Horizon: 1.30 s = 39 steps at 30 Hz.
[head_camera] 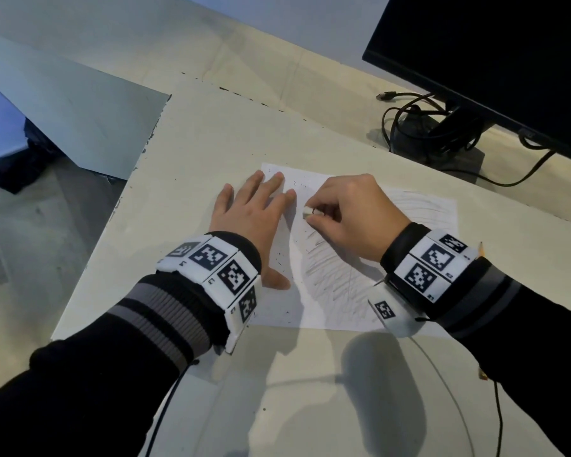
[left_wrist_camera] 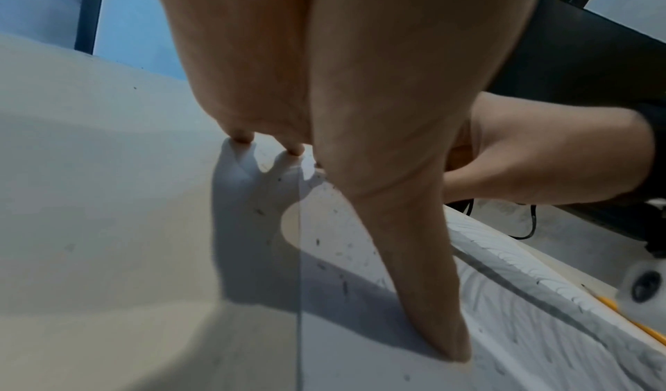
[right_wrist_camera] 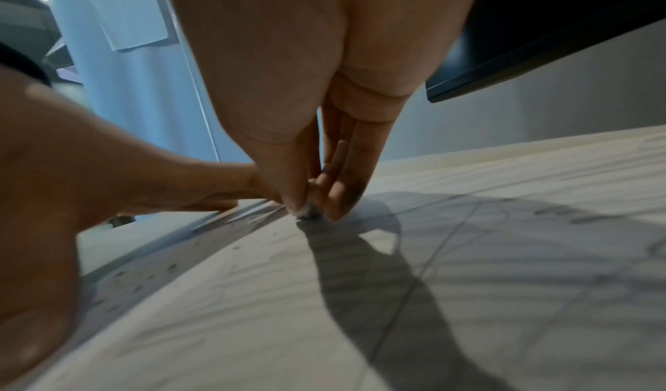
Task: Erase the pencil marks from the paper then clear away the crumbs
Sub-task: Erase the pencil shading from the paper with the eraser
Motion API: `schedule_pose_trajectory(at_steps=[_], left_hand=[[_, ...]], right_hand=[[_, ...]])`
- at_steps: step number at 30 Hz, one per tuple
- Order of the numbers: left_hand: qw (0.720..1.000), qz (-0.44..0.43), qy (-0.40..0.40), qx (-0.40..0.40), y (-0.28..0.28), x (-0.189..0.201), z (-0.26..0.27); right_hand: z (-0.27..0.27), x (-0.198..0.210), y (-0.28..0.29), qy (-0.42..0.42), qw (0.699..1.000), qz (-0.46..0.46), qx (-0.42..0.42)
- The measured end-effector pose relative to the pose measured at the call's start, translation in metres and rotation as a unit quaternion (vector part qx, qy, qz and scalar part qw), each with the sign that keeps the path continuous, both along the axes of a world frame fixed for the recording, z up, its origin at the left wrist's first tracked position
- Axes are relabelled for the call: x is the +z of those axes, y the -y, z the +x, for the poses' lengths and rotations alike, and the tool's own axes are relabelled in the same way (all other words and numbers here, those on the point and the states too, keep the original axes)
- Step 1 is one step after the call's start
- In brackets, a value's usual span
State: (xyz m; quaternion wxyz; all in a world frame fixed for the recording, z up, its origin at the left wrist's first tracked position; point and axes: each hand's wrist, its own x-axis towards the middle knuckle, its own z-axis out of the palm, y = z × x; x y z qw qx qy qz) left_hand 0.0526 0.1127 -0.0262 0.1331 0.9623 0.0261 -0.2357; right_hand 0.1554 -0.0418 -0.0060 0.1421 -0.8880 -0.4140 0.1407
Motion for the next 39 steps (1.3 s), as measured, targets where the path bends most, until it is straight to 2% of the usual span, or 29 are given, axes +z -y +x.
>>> schedule_pose_trajectory(at_steps=[4, 9, 13, 18, 23, 26, 30, 34, 39], left_hand=[[1.0, 0.015, -0.01, 0.001, 0.003, 0.002, 0.003], [1.0, 0.025, -0.013, -0.002, 0.004, 0.002, 0.003], [0.999, 0.029, -0.021, -0.004, 0.004, 0.004, 0.004], [0.998, 0.052, -0.028, -0.003, 0.007, 0.007, 0.007], [0.996, 0.079, -0.045, -0.009, 0.012, 0.012, 0.012], [0.995, 0.084, -0.046, -0.01, 0.013, 0.013, 0.013], [0.996, 0.078, -0.048, -0.007, 0.014, 0.014, 0.015], [0.996, 0.08, -0.047, -0.006, 0.015, 0.014, 0.015], [0.995, 0.089, -0.048, -0.012, 0.015, 0.013, 0.015]], right_hand=[[0.013, 0.003, 0.001, -0.003, 0.996, 0.001, -0.088], [-0.004, 0.003, 0.003, -0.039, 0.997, -0.001, -0.062], [0.018, 0.003, 0.007, 0.003, 0.993, 0.008, -0.119], [0.011, 0.006, 0.008, -0.026, 0.999, -0.002, -0.037], [0.03, 0.004, 0.007, 0.023, 0.996, -0.008, -0.084], [0.019, 0.0, 0.005, 0.016, 0.999, -0.01, -0.043], [0.03, 0.001, 0.004, 0.023, 0.995, 0.005, -0.095], [0.017, -0.004, 0.0, 0.01, 0.998, 0.001, -0.056], [0.03, 0.0, -0.002, 0.02, 0.995, 0.0, -0.1]])
